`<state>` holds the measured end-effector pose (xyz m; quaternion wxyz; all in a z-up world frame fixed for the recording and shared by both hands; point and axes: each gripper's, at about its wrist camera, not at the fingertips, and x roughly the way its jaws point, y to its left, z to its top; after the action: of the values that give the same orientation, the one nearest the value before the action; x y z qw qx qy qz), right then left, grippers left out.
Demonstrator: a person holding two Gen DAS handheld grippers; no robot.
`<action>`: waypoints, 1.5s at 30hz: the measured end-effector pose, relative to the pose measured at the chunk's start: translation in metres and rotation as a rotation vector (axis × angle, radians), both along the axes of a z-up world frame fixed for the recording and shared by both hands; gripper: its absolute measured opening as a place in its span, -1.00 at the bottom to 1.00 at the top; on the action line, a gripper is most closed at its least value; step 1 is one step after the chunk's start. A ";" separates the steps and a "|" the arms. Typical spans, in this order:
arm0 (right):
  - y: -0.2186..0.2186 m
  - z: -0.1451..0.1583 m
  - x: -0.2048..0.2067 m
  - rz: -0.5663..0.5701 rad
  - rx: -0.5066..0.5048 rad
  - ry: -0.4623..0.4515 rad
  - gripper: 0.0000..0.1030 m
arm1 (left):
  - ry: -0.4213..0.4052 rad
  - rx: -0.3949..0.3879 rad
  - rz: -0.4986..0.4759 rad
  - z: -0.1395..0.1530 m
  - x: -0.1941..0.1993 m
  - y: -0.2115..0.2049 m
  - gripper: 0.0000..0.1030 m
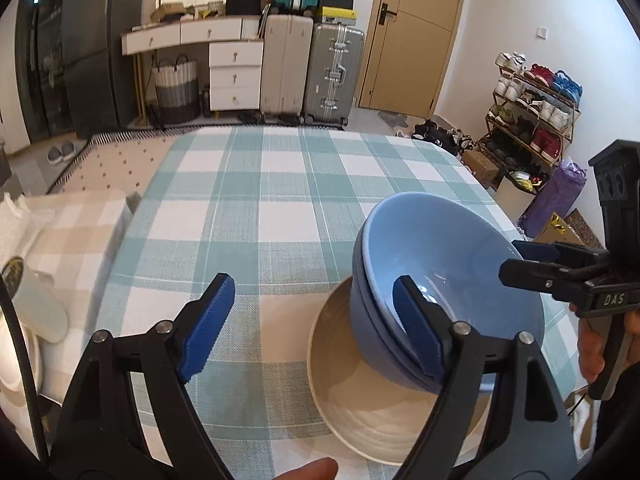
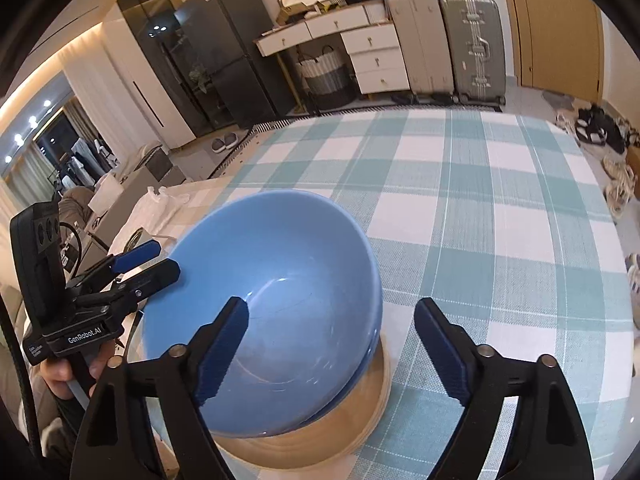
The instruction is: Organize plates and bowls
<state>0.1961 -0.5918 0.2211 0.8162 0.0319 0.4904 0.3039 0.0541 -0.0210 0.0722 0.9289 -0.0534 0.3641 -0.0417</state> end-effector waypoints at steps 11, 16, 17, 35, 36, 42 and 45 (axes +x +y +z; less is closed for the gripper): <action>-0.013 0.026 -0.041 0.016 0.082 -0.176 0.98 | -0.160 0.035 -0.016 0.013 -0.053 -0.003 0.95; -0.025 0.036 -0.062 0.010 0.128 -0.253 0.98 | -0.203 0.043 -0.023 0.013 -0.077 -0.004 0.95; -0.027 0.037 -0.065 0.011 0.135 -0.262 0.98 | -0.210 0.043 -0.025 0.013 -0.080 -0.004 0.95; -0.055 0.015 -0.130 0.043 0.140 -0.464 0.99 | -0.327 0.055 -0.073 -0.012 -0.136 -0.020 0.95; -0.056 0.013 -0.134 0.046 0.136 -0.479 0.99 | -0.327 0.055 -0.075 -0.014 -0.136 -0.020 0.95; -0.055 0.000 -0.145 0.064 0.099 -0.521 0.99 | -0.349 0.054 -0.074 -0.026 -0.141 -0.021 0.95; -0.054 -0.007 -0.149 0.073 0.089 -0.533 0.99 | -0.360 0.048 -0.063 -0.031 -0.141 -0.019 0.95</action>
<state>0.0474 -0.6457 0.2137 0.9028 -0.0311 0.2453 0.3520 -0.0866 -0.0405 0.0413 0.9784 -0.0114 0.1941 -0.0709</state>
